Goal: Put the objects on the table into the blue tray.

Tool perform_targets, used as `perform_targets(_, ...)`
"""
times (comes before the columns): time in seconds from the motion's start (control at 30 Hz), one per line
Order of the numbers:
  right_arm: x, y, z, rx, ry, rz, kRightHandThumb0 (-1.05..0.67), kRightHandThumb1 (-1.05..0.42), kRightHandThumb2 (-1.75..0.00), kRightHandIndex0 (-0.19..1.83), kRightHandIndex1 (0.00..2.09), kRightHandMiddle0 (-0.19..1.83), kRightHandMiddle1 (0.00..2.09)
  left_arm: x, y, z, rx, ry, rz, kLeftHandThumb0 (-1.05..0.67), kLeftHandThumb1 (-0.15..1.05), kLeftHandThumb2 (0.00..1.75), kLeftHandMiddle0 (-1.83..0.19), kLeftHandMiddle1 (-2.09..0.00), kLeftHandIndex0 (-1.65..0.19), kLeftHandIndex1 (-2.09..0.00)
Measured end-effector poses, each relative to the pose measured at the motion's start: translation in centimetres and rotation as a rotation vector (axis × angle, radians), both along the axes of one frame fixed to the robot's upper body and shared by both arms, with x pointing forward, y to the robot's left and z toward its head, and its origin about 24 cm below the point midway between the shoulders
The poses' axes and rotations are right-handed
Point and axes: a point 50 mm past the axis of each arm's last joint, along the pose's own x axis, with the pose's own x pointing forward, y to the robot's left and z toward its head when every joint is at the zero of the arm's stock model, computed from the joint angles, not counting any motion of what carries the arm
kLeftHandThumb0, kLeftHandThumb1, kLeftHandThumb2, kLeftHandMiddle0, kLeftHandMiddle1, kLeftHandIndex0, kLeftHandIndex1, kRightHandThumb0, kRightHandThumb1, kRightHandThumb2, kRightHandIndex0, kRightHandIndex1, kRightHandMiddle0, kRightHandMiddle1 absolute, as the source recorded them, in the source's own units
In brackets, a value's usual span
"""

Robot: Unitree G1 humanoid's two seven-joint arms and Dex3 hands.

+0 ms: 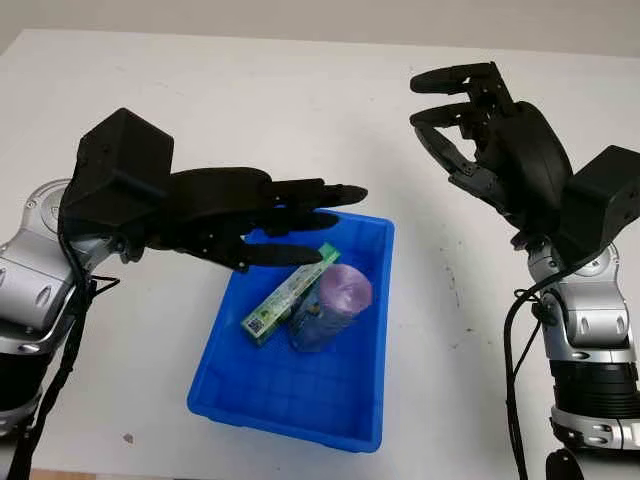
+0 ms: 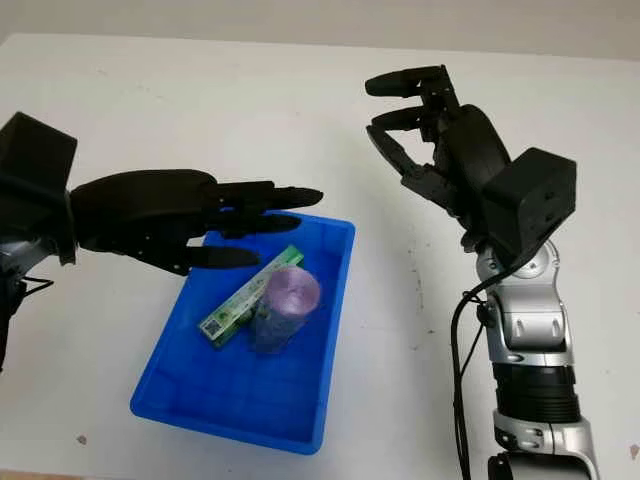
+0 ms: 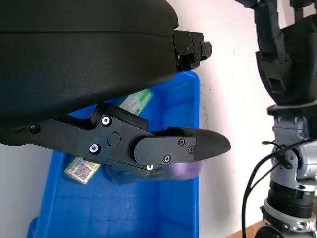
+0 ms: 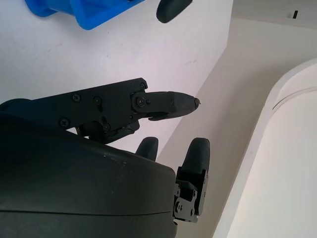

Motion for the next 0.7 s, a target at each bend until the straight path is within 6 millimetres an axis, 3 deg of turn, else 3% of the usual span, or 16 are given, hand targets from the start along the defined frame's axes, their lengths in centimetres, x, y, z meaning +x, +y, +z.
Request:
perform_targets(0.2, 0.0, 0.0, -0.1, 0.003, 0.001, -0.004, -0.37, -1.05, -0.3, -0.19, 1.39, -0.19, 1.36, 0.2, 0.0, 0.8, -0.116, -0.1, 0.044, -0.52, 1.05, 0.52, 0.02, -0.09, 0.05, -0.08)
perform_targets(0.37, -0.1, 0.2, -0.3, 0.029, -0.02, -0.034, -0.38, -1.05, -0.34, -0.19, 1.51, -0.19, 1.38, 1.6, 0.6, 0.8, -0.533, -0.175, 0.237, -0.43, 1.05, 0.48, -0.18, -0.14, -0.12, -0.17)
perform_targets(0.5, 0.1, 0.4, -0.7, 0.055, -0.035, -0.084, -0.39, -1.05, -0.4, -0.19, 1.53, -0.19, 1.37, 3.3, 2.0, 0.2, -0.855, -0.251, 0.429, -0.37, 1.05, 0.58, -0.31, -0.15, -0.2, -0.21)
perform_targets(0.63, 0.3, 0.5, -1.4, 0.083, -0.029, -0.136, -0.42, -1.05, -0.45, -0.19, 1.4, -0.19, 1.28, 5.3, 3.9, -1.3, -1.036, -0.267, 0.635, -0.41, 1.05, 0.6, -0.37, -0.14, -0.25, -0.23)
perform_targets(0.7, 0.5, 0.6, -1.8, 0.105, -0.023, -0.154, -0.46, -1.05, -0.54, -0.19, 1.27, -0.19, 1.17, 5.9, 4.5, -1.9, -1.074, -0.271, 0.691, -0.49, 1.05, 0.55, -0.27, -0.07, -0.18, -0.18)
